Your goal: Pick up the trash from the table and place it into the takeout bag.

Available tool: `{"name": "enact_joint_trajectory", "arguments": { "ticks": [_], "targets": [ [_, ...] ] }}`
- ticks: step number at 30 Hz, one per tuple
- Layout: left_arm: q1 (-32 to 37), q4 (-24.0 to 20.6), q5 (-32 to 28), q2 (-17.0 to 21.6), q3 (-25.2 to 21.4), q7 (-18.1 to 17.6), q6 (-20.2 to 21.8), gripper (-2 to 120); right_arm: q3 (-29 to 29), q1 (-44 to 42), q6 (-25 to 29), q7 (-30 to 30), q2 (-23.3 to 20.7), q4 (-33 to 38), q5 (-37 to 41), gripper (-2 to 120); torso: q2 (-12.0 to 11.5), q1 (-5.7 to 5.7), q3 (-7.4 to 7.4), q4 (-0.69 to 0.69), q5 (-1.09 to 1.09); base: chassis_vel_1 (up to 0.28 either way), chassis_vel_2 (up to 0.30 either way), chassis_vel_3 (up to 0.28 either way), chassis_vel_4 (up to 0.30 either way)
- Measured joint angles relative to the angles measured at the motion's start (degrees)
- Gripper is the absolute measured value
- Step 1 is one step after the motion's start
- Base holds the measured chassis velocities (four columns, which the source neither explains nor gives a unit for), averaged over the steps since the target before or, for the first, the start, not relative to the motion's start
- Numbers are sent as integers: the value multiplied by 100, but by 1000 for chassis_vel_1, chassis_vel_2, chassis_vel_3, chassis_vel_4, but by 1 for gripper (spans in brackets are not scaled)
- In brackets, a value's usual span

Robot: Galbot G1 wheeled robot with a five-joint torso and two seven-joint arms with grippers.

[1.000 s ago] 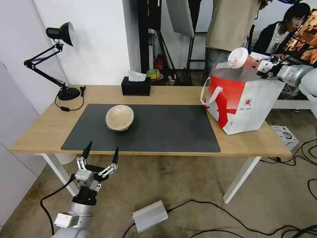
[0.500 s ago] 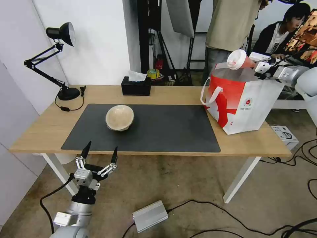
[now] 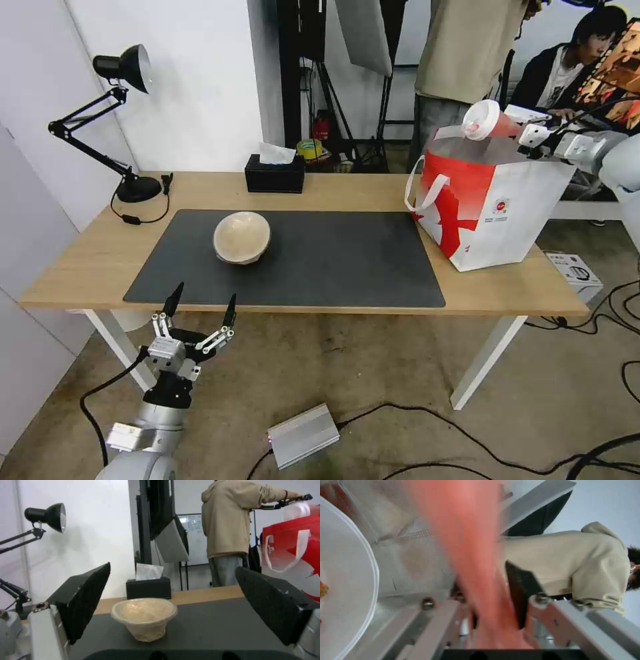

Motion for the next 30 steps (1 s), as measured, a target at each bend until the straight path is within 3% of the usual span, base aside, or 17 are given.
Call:
{"name": "enact_joint_trajectory", "arguments": {
  "ticks": [18, 21, 30],
  "targets": [
    [-7, 51, -75, -1, -53, 142, -2, 100, 13, 13, -25, 118, 109, -156, -82, 94, 0, 0, 0, 0, 0, 0, 0, 0, 0],
    [-8, 51, -75, -5, -56, 142, -2, 100, 17, -2, -26, 119, 103, -147, -83, 99, 0, 0, 0, 0, 0, 0, 0, 0, 0],
    [0, 46, -75, -21, -67, 142, -13, 100, 27, -17, -29, 119, 56, -83, -78, 100, 0, 0, 0, 0, 0, 0, 0, 0, 0]
  ]
}}
